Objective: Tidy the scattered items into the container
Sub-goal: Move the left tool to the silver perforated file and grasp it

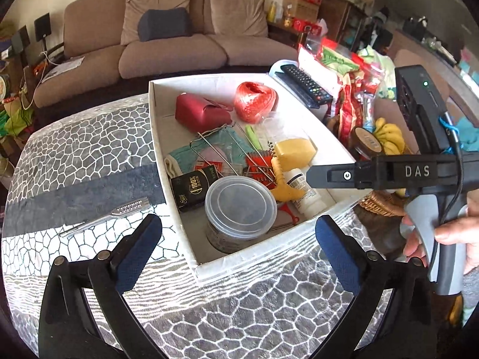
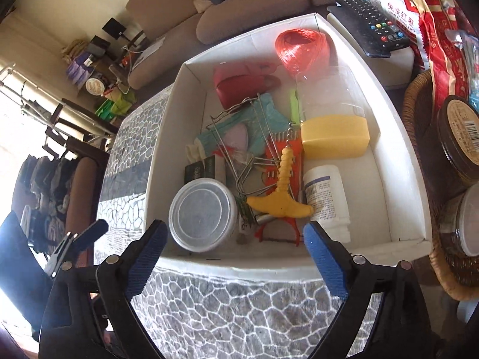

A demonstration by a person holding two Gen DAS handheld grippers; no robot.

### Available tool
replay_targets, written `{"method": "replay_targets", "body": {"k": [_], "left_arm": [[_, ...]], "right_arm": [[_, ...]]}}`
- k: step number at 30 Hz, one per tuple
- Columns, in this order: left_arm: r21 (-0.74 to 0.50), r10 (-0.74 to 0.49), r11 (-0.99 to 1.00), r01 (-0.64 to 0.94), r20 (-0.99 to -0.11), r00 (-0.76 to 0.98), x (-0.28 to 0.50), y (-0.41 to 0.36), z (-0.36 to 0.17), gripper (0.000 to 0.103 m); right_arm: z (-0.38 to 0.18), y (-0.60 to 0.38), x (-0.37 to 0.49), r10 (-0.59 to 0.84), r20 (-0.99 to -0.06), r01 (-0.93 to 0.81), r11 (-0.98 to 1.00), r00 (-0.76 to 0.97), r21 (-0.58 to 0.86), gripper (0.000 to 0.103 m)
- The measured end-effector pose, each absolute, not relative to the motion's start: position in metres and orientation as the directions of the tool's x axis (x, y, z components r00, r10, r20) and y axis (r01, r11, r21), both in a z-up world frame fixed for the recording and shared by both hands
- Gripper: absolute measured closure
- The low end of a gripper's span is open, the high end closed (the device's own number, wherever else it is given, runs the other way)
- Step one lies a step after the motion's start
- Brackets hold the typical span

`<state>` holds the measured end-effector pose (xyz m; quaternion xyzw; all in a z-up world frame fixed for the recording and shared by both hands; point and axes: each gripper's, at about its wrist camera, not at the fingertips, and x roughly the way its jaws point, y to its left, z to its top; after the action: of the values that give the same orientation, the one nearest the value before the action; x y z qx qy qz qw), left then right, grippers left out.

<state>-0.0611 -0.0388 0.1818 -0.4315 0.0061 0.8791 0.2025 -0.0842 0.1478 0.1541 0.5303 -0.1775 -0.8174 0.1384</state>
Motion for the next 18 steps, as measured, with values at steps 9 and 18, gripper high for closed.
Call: {"method": "replay_targets", "body": {"k": [9, 18], "left_arm": [[-0.162, 0.320, -0.939, -0.303, -0.733, -0.600, -0.033, -0.101, 0.207, 0.000], [-0.046, 0.167, -0.977, -0.210, -0.777, -0.607, -0.052, -0.230, 0.162, 0.000]], "right_arm": [[0.182, 0.105, -0.046, -0.353, -0.834, 0.110, -0.934, -0.423, 0.340, 0.000], [0.199, 0.018, -0.044, -0.490, -0.771, 0.224, -0.872, -0.406, 0.435, 0.000]]}}
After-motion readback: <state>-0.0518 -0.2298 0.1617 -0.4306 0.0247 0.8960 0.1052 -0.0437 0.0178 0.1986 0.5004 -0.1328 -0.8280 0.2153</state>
